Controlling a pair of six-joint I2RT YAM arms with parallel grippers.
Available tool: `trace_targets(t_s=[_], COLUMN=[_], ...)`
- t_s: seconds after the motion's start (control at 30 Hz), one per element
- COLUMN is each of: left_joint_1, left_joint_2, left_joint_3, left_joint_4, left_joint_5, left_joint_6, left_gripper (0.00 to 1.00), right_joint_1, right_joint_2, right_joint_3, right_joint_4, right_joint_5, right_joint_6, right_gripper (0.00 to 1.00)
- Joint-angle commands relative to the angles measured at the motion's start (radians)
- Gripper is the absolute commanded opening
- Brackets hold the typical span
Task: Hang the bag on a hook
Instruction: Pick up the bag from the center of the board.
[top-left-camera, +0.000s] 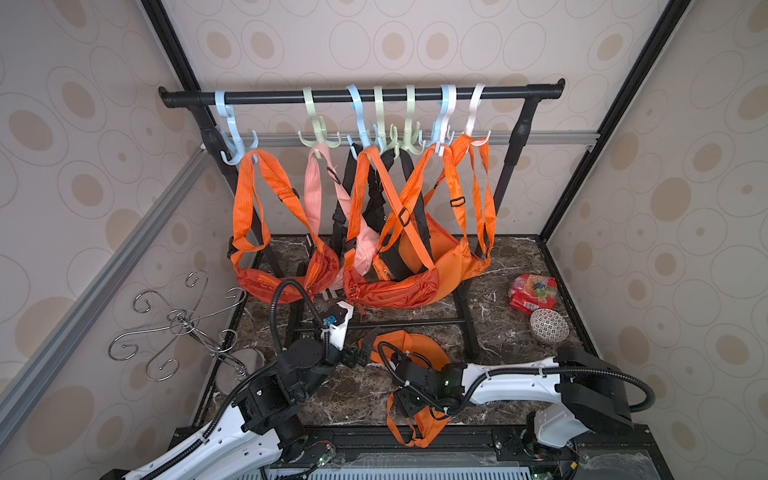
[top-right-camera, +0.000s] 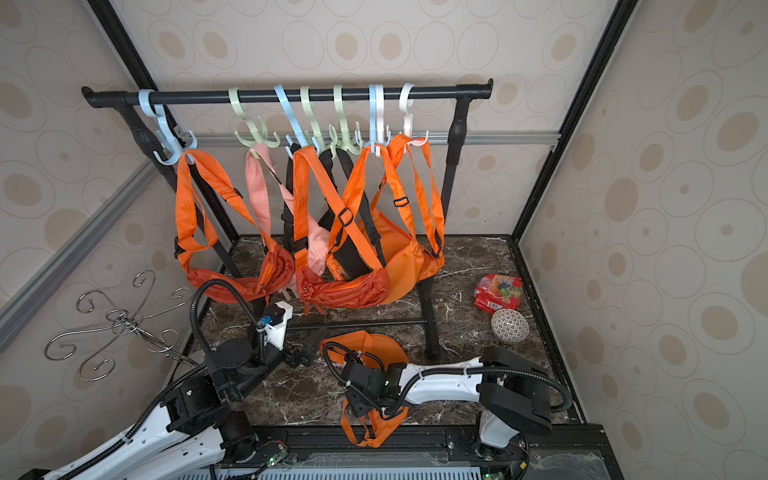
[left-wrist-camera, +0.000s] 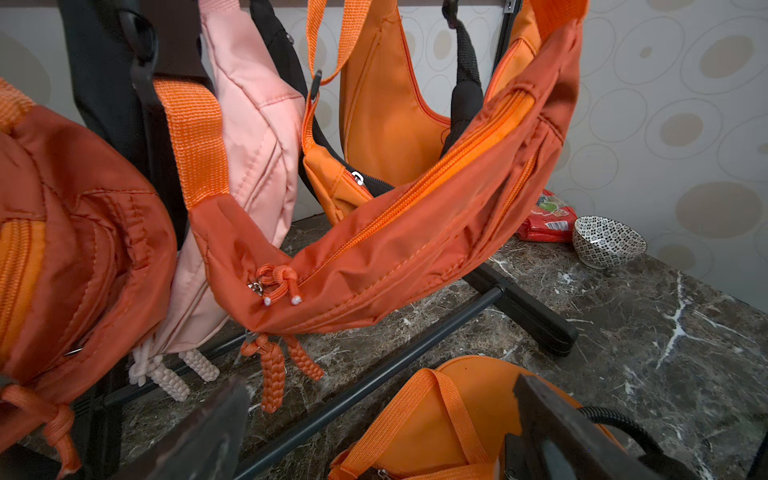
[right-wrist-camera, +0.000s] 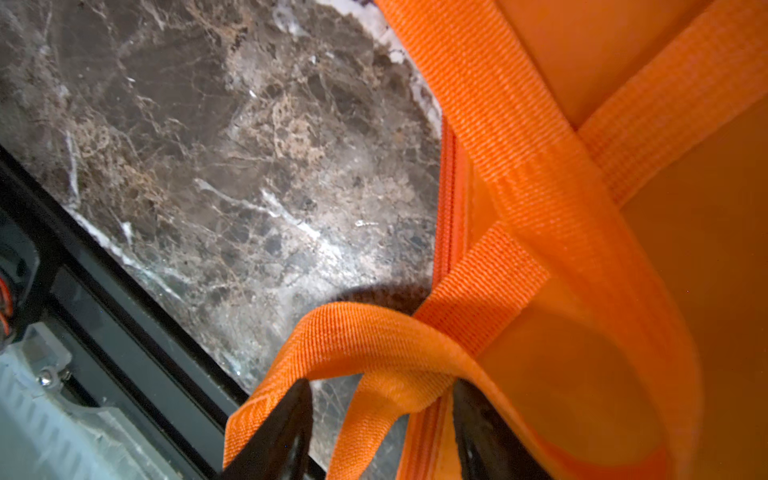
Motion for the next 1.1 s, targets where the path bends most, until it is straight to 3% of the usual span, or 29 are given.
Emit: trace_targets(t_s=[0.0,0.27,0.6,1.0,1.07], left_joint_1=[0.001,0.003,0.003,0.003,0.003], left_joint_2=[-0.009,-0.033,-0.067,-0.073,-0.074], left_joint_3=[0.037,0.052,0.050,0.054,0.056], left_joint_4=[-0.026,-0.037,-0.053,-0.045,-0.048], left_joint_5=[-0.016,-0.023,-0.032,-0.034,-0.035], left_joint_6=[-0.010,-0.004,-0.005,0.005,0.006], left_gripper=[1.00,1.00,1.00,1.00,1.00], right_joint_1=[0.010,-0.006,-0.059,-0.064,-0.062], right_joint_2=[-0.033,-0.013,0.093,0.199,0.200], right_joint_3=[0.027,0.074,0.134,0.178,0.178], right_joint_4=[-0.080,-0.057,-0.135,-0.147,-0.156], right_joint_5=[0.110,0.121,0.104,-0.028,-0.025], right_joint_6=[0.062,0.051,0.095,0.071,0.072], right_gripper=[0.58,0.62,0.59,0.43,0.34])
